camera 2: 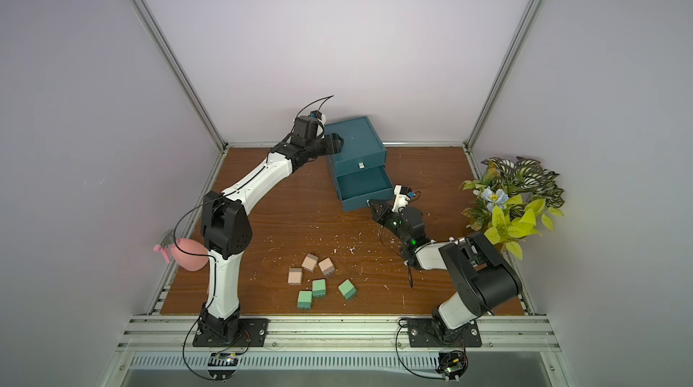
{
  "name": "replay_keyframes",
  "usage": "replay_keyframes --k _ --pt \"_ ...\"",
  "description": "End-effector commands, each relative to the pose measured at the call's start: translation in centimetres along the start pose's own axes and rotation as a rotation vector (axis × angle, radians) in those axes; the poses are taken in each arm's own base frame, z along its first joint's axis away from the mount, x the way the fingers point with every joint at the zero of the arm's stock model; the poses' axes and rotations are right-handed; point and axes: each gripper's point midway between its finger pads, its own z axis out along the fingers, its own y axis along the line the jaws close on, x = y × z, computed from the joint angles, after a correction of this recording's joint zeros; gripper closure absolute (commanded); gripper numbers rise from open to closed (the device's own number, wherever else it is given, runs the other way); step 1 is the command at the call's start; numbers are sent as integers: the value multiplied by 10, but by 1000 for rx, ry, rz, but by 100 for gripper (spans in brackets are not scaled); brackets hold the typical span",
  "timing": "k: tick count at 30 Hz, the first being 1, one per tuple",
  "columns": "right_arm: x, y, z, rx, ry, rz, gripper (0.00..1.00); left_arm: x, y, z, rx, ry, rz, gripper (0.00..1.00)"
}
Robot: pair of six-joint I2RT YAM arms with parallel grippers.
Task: Place the plugs into the drawer by color
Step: Open the drawer in the storage box.
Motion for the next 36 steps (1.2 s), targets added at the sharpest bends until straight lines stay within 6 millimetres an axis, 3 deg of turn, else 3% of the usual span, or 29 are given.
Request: replay_keyframes --k 1,16,21,28,33,36 --pt "1 14 -7 -29 -2 -49 100 50 17 20 -44 137 -1 29" --pt "14 0 -3 15 43 -64 100 51 19 20 -49 140 1 29" --pt "16 1 -2 7 61 -82 83 48 17 17 -47 134 3 29" --pt "18 12 -17 47 104 -220 62 25 6 -4 -32 85 16 28" --pt "37 28 -25 93 158 -363 59 18 3 -27 -37 63 23 28" --pt "60 43 -27 110 207 -467 58 20 5 -43 -50 56 27 28"
